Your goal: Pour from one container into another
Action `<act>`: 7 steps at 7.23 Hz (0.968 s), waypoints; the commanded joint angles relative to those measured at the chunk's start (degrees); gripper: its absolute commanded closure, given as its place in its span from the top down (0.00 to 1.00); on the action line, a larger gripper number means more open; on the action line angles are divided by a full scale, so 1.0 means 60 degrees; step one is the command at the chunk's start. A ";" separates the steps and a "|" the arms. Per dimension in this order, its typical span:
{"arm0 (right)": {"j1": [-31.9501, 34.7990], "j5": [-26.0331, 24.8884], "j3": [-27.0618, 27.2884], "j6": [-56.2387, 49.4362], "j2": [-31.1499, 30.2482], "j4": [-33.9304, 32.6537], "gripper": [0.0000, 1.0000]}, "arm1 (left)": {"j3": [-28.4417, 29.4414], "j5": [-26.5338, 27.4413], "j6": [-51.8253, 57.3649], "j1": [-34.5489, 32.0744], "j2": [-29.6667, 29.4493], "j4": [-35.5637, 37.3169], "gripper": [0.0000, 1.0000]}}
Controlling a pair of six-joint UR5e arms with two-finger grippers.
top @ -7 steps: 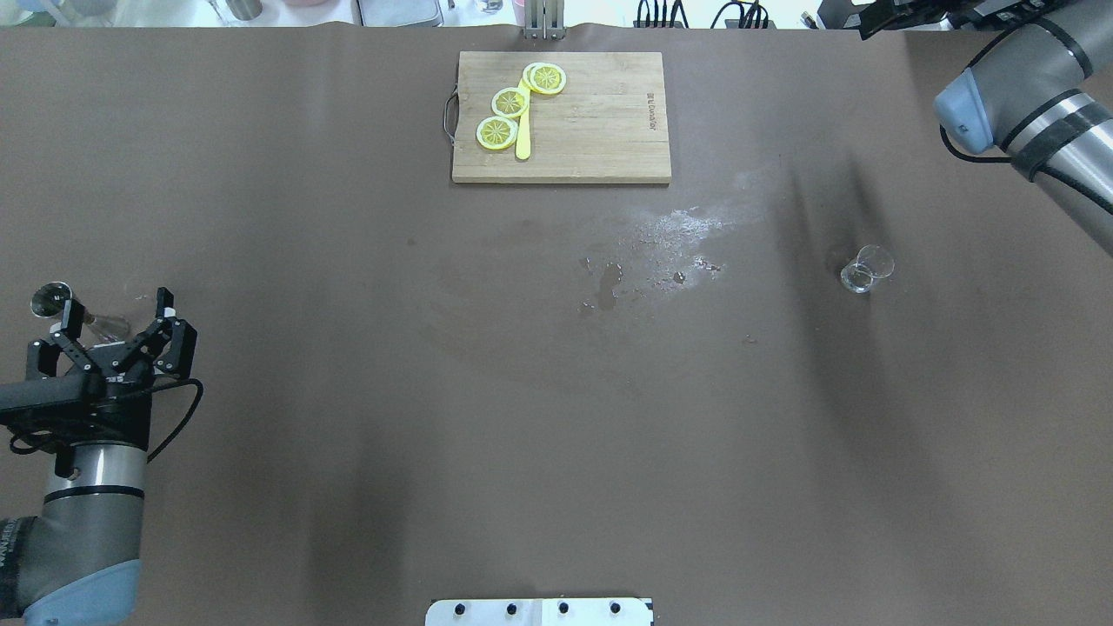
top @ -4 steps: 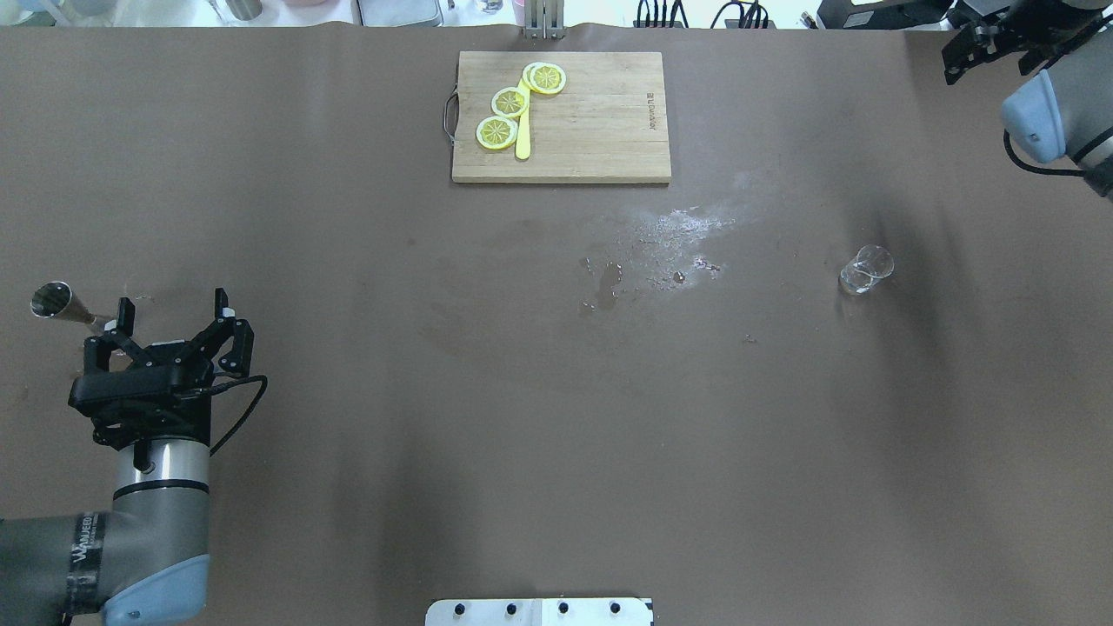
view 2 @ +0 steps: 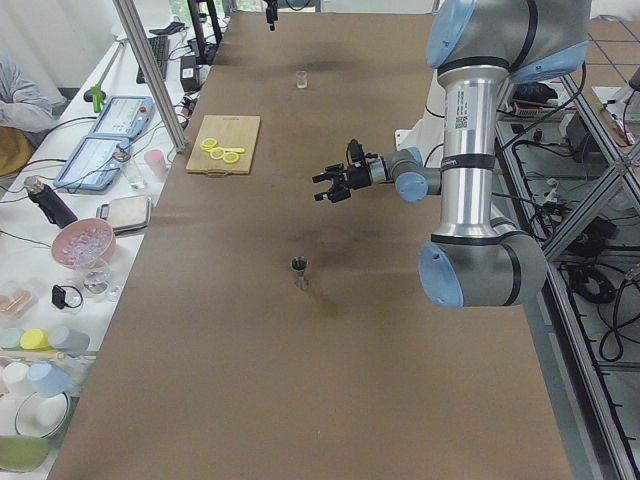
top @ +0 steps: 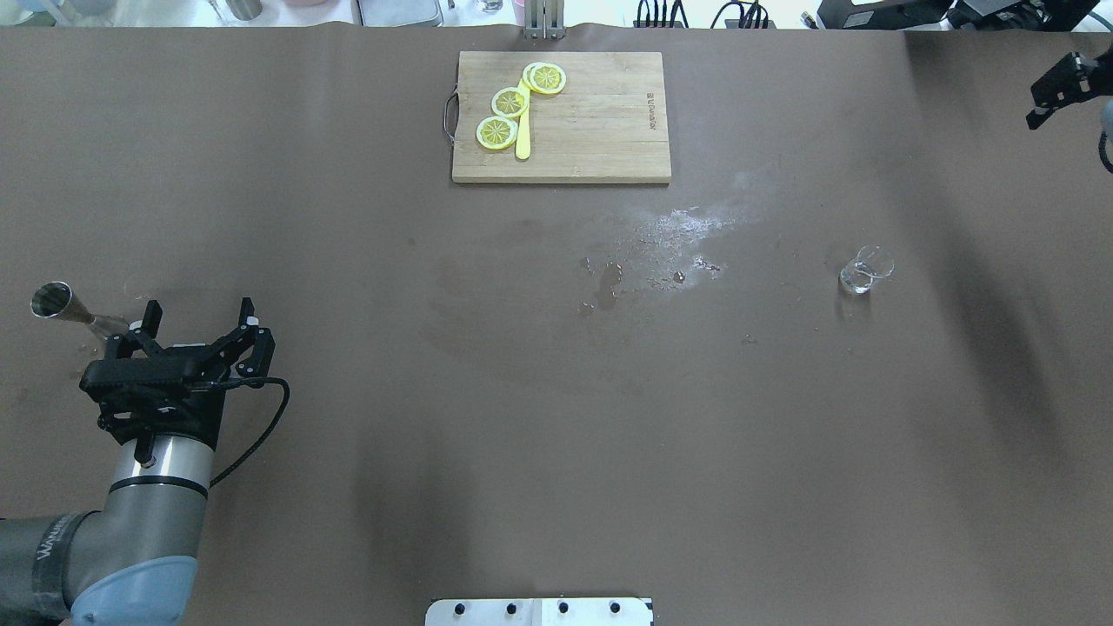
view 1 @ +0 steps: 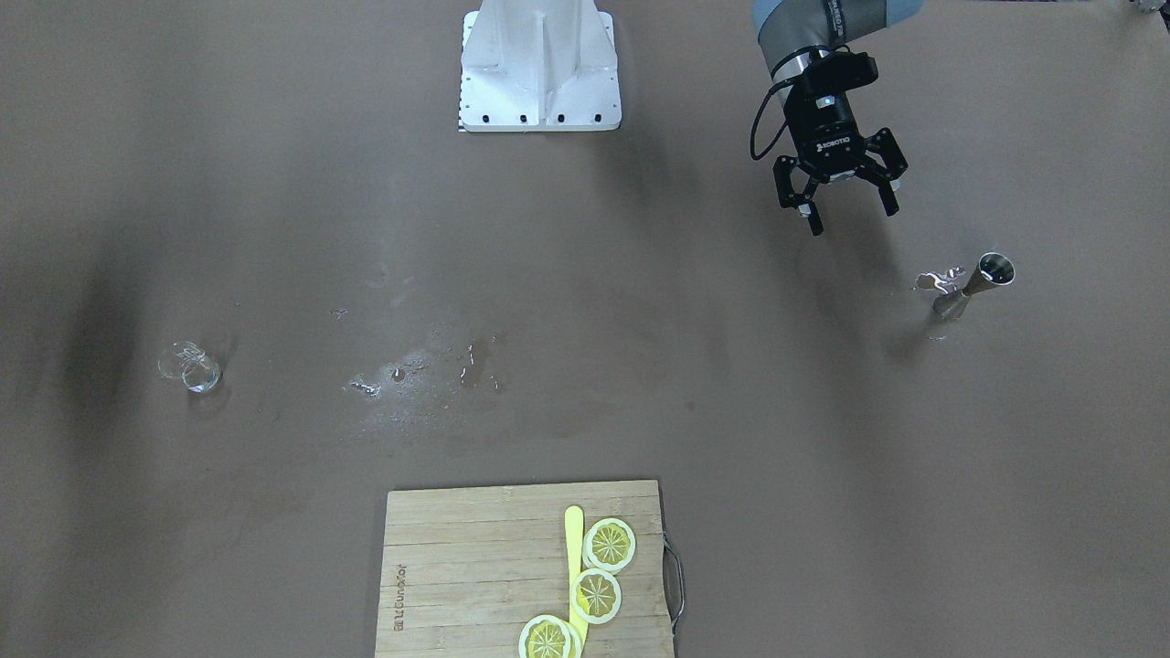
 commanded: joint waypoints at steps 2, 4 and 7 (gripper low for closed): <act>0.1053 0.0371 0.1274 -0.1399 -0.2009 -0.0003 1.00 | -0.0024 -0.3329 0.2875 -0.1243 -0.0453 -0.3402 0.98; 0.1056 0.0239 0.1248 -0.1450 -0.2294 -0.0032 1.00 | 0.0281 -0.6608 0.2905 -0.2999 -0.1229 -0.3979 0.98; 0.1725 0.0237 0.1028 -0.1289 -0.2204 -0.0352 1.00 | 0.1364 -1.2758 0.5088 -0.7024 -0.1541 -0.2858 0.98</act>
